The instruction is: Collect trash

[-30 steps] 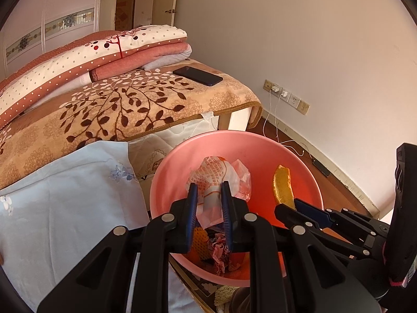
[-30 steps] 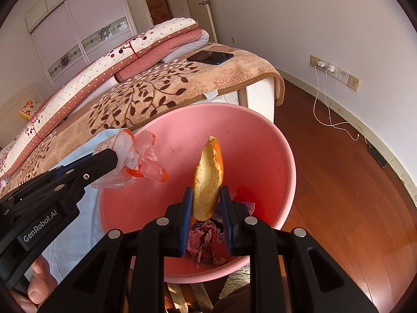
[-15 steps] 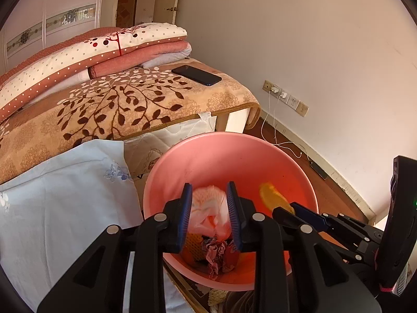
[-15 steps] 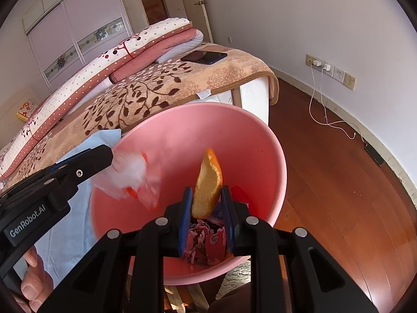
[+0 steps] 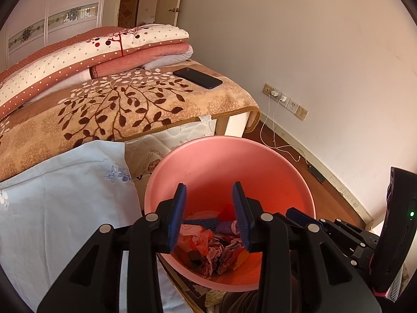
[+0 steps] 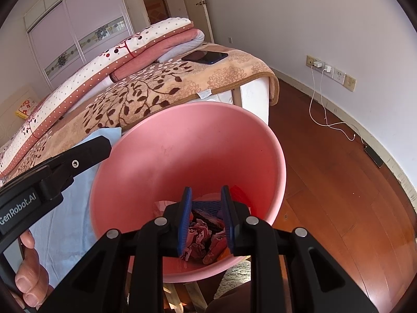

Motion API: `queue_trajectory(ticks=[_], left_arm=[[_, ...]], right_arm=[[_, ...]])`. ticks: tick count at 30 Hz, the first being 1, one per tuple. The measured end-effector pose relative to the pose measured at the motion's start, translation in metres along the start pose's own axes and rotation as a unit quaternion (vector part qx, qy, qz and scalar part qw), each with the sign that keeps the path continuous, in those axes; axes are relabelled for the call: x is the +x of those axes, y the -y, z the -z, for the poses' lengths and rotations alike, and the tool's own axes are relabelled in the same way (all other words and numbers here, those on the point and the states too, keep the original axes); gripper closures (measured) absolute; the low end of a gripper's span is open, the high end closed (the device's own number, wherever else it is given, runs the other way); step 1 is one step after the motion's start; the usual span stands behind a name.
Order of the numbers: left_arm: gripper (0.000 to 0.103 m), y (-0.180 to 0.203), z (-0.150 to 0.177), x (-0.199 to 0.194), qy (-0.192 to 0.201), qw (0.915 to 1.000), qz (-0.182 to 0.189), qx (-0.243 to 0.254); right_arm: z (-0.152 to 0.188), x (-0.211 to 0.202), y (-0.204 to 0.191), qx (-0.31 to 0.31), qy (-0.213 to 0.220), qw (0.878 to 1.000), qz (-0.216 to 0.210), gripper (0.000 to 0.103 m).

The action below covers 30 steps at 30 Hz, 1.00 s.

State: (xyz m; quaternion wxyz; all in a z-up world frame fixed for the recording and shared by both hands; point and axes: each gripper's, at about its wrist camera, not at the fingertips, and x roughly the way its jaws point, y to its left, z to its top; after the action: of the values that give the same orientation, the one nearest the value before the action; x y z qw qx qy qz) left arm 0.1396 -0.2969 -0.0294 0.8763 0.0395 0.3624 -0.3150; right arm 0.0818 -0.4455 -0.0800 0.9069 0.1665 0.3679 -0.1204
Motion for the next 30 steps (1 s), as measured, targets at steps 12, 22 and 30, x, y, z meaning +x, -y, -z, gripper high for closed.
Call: queue_trajectory(ticks=[12, 22, 30], left_arm=[[0.066, 0.000, -0.004, -0.015, 0.031, 0.9994, -0.012, 0.004], [0.066, 0.001, -0.003, -0.029, 0.051, 0.9986, -0.010, 0.006], [0.066, -0.004, 0.005, -0.045, 0.054, 0.9984, -0.016, 0.002]], right_arm=[[0.002, -0.010, -0.003, 0.000, 0.016, 1.000, -0.005, 0.064], [0.005, -0.032, -0.005, 0.001, 0.051, 0.999, 0.001, 0.050], [0.011, -0.064, -0.017, -0.009, 0.100, 0.995, 0.019, 0.036]])
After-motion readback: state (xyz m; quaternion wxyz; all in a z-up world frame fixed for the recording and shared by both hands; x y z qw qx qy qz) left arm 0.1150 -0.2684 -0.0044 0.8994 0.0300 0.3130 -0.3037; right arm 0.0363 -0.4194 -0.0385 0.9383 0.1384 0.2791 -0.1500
